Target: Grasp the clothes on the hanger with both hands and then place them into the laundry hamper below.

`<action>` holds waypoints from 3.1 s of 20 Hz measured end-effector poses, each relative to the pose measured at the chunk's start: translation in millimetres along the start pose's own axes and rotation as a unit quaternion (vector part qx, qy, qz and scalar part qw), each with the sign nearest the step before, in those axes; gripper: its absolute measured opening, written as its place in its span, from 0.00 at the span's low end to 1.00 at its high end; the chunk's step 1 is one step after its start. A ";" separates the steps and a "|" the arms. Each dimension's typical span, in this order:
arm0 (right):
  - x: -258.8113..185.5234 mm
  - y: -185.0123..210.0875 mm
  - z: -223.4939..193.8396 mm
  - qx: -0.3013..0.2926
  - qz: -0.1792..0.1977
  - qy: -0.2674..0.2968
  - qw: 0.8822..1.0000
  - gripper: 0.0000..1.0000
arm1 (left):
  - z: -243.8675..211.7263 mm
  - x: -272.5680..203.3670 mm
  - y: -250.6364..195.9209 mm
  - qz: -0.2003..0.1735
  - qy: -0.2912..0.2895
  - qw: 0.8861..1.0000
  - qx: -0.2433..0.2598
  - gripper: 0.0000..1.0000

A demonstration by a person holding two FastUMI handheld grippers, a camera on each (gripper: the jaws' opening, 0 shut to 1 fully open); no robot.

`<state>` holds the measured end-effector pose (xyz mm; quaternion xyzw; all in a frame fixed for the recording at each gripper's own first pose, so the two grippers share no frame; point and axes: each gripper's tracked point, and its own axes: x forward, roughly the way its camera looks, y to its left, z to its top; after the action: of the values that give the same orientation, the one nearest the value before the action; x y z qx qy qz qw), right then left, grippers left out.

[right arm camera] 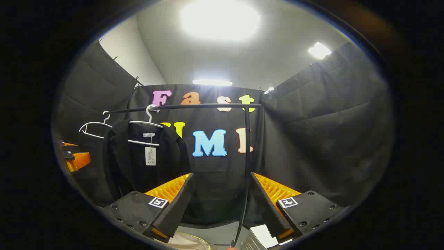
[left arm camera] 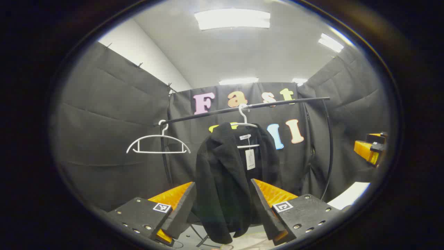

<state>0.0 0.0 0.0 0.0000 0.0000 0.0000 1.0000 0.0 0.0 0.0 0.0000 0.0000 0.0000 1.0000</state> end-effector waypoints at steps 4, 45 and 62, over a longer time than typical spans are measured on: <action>-3.4 -4.1 0.2 0.003 -0.004 -0.001 1.000 0.99 | 1.1 -4.9 -1.6 -0.003 0.001 1.000 0.002 0.90; 60.0 83.6 20.2 0.030 0.055 -0.028 0.998 0.97 | 11.8 45.3 28.3 -0.010 -0.007 1.000 -0.013 0.90; 176.1 132.3 -1.0 0.072 0.158 0.004 0.985 0.97 | 7.2 138.1 -12.6 0.038 0.007 0.999 -0.005 0.90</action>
<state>176.1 132.3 -1.0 0.0722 0.0039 0.1581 0.9848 138.1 -12.6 7.2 -0.0054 0.0072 0.0382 0.9992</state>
